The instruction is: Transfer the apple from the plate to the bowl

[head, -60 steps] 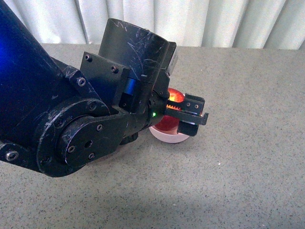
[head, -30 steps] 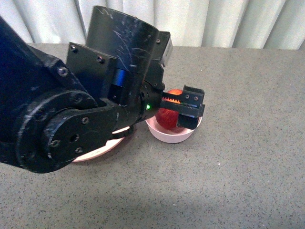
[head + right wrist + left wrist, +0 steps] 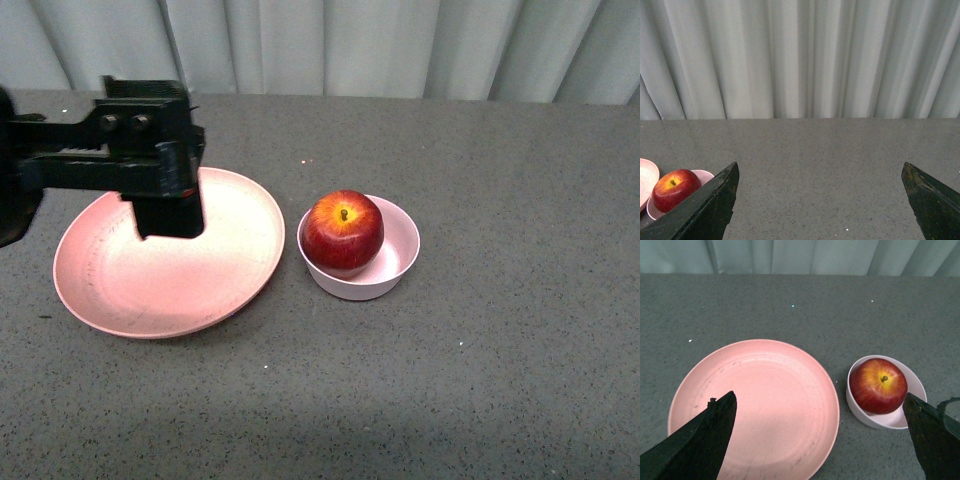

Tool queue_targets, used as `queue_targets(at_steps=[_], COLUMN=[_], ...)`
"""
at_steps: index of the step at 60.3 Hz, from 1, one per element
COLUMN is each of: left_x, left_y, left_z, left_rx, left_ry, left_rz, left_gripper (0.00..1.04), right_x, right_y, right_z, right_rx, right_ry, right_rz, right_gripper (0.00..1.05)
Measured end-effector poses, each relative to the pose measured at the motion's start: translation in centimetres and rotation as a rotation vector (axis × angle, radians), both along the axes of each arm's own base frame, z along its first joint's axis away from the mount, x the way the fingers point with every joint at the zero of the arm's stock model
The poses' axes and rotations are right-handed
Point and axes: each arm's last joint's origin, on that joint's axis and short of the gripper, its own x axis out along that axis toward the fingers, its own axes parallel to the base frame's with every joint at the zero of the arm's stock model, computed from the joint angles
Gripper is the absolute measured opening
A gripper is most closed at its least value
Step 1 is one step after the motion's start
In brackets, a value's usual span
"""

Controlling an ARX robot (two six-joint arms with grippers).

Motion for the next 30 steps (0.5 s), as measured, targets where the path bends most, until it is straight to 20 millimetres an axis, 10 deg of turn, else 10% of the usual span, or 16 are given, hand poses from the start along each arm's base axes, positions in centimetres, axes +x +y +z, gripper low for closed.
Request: queue_targets(at_steps=[5, 30], left_x=[-0.6, -5.1], left_y=[0.4, 6.0], left_z=[0.3, 1.0], left_rx=[0.004, 0.043], left_ry=[-0.015, -0.313], left_rz=[0.017, 0.186], left_gripper=[0.98, 0.23], right_x=[0.0, 0.0], right_y=[0.0, 0.0], right_z=[0.0, 0.0], right_rx=[0.0, 0.0], right_ry=[0.001, 0.001], right_rz=[0.0, 0.0], right_gripper=[0.95, 0.95])
